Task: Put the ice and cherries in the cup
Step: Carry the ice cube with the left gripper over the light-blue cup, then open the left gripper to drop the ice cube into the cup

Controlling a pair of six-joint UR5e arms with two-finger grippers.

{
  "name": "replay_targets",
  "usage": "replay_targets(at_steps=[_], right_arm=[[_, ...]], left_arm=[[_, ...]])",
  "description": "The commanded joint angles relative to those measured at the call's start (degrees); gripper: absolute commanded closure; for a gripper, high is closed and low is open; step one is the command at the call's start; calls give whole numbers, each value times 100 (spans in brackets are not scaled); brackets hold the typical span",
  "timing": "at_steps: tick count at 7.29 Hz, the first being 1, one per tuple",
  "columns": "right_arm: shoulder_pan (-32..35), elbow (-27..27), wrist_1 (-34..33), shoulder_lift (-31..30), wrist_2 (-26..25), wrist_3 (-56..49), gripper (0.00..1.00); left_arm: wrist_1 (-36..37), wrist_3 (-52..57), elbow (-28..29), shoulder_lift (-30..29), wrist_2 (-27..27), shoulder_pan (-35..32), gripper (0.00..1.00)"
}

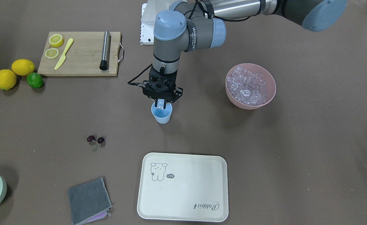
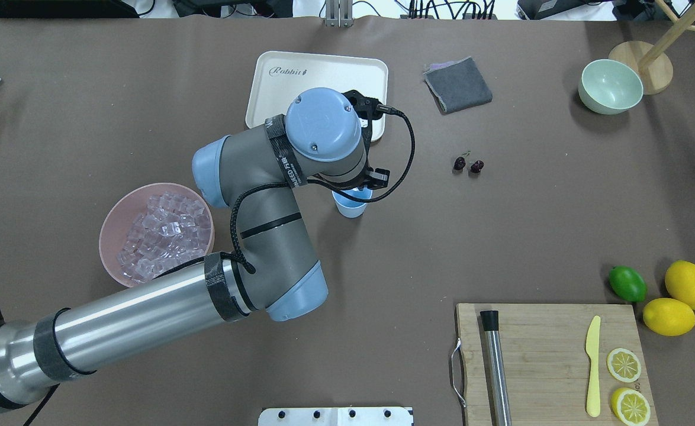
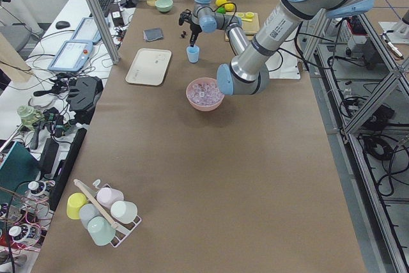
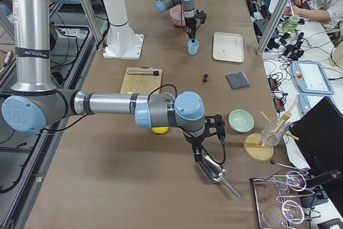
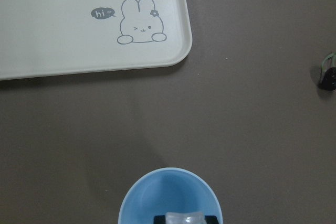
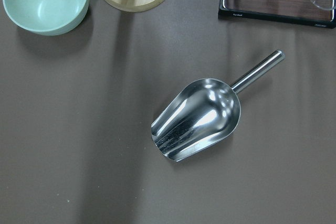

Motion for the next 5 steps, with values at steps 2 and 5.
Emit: replay_targets(at_steps=[2,5], right_arm=[[30,134,25,-125,85,-10,1],[30,222,25,-82,164,25,1]], left_arm=[[-291,62,265,4,7,-35,30],[-310,53,-250,318,-709,-691,18]])
